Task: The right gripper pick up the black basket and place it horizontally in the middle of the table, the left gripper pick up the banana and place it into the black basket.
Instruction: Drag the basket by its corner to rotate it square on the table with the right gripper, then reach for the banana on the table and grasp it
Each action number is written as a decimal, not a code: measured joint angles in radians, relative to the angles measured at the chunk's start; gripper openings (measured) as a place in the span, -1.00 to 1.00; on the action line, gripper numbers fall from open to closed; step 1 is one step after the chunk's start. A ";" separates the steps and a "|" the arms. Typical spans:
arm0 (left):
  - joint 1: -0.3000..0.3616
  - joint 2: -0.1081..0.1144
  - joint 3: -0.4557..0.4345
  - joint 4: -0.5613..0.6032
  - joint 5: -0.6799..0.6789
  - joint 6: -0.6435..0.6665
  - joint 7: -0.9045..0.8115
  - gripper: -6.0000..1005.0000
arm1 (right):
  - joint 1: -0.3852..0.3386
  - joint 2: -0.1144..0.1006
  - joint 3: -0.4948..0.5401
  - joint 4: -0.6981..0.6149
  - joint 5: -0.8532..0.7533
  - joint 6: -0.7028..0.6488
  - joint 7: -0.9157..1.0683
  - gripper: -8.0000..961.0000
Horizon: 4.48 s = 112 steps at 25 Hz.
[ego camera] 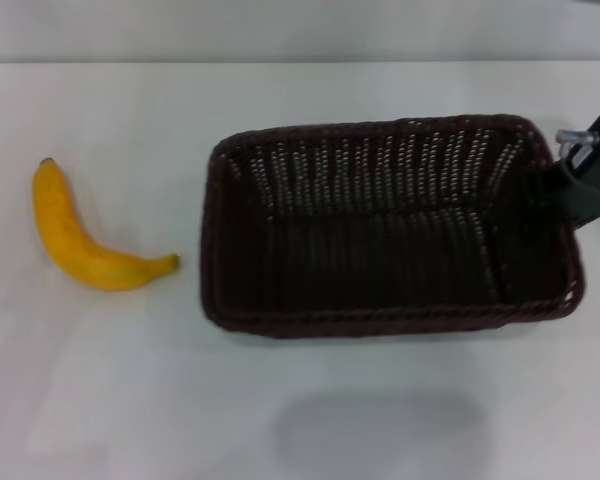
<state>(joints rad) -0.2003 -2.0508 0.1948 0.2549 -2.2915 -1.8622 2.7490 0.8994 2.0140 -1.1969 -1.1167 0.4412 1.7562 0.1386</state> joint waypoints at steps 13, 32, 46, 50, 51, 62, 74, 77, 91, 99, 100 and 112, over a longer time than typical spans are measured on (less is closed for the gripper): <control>0.002 -0.003 0.000 0.009 0.001 0.000 0.000 0.74 | -0.015 -0.004 -0.107 -0.078 -0.020 0.025 0.007 -0.72; 0.004 -0.007 0.000 0.009 0.000 -0.002 0.000 0.74 | -0.039 0.008 -0.152 -0.121 0.159 -0.053 0.038 -0.59; 0.007 -0.003 0.000 0.009 -0.001 0.003 0.000 0.74 | -0.027 -0.003 -0.165 -0.194 0.106 0.050 0.104 -0.15; 0.010 -0.004 0.000 0.009 -0.001 0.013 0.000 0.74 | -0.041 -0.008 -0.139 -0.254 0.104 0.075 0.104 -0.15; 0.011 -0.004 0.000 0.009 -0.001 0.022 -0.002 0.74 | -0.047 -0.012 -0.125 -0.278 0.106 0.083 0.103 -0.15; 0.009 -0.001 0.011 0.131 0.048 0.259 -0.173 0.74 | -0.264 0.000 -0.013 -0.508 0.143 -0.113 -0.128 -0.15; -0.008 0.014 0.013 0.722 0.579 0.559 -1.234 0.74 | -0.622 -0.005 -0.014 -0.349 0.646 -0.864 -1.022 -0.15; -0.019 0.028 0.023 0.917 0.811 0.563 -1.562 0.74 | -0.640 -0.006 0.001 -0.168 0.935 -0.982 -1.362 -0.15; -0.278 0.212 0.241 1.123 1.463 0.257 -2.320 0.74 | -0.567 -0.008 0.367 0.538 1.559 -0.804 -2.429 0.05; -0.533 0.261 0.298 0.908 1.846 0.152 -2.434 0.74 | -0.603 -0.006 0.434 0.577 1.657 -0.731 -2.603 0.66; -0.565 0.262 0.305 0.867 1.883 0.150 -2.444 0.74 | -0.606 -0.006 0.456 0.587 1.668 -0.708 -2.633 0.71; -0.694 0.213 0.463 0.543 2.094 0.212 -2.643 0.74 | -0.601 -0.006 0.664 0.662 1.694 -0.594 -2.843 0.82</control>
<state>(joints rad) -0.8944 -1.8381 0.6578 0.7975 -0.1974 -1.6504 0.1057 0.2985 2.0079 -0.5328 -0.4552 2.1348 1.1624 -2.7048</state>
